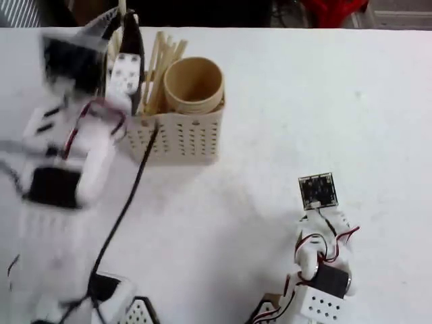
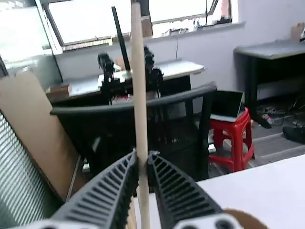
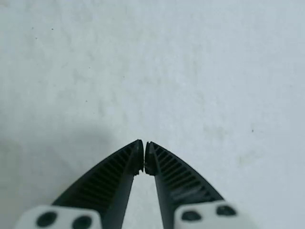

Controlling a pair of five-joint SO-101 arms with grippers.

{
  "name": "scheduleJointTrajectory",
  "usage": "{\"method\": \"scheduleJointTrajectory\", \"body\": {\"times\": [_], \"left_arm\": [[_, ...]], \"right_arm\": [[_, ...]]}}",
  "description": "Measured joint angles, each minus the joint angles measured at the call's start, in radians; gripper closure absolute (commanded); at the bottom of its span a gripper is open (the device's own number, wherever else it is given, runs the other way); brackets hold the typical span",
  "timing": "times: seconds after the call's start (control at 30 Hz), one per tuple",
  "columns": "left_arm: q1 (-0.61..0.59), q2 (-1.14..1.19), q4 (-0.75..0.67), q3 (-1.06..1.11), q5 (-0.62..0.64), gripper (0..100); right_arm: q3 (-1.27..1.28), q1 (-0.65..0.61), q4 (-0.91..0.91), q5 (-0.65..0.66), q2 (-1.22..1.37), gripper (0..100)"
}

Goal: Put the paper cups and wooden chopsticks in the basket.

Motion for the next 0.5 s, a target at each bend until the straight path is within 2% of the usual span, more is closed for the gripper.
{"method": "scheduleJointTrajectory", "body": {"times": [0.23,0.4,0.5], "left_arm": [[-0.029,0.152,-0.002,0.000,0.029,97],[-0.035,0.167,0.031,-0.002,0.026,85],[-0.032,0.170,0.112,-0.034,0.029,85]], "right_arm": [[0.000,0.000,0.000,0.000,0.000,97.4],[0.000,0.000,0.000,0.000,0.000,97.4],[0.000,0.000,0.000,0.000,0.000,97.4]]}}
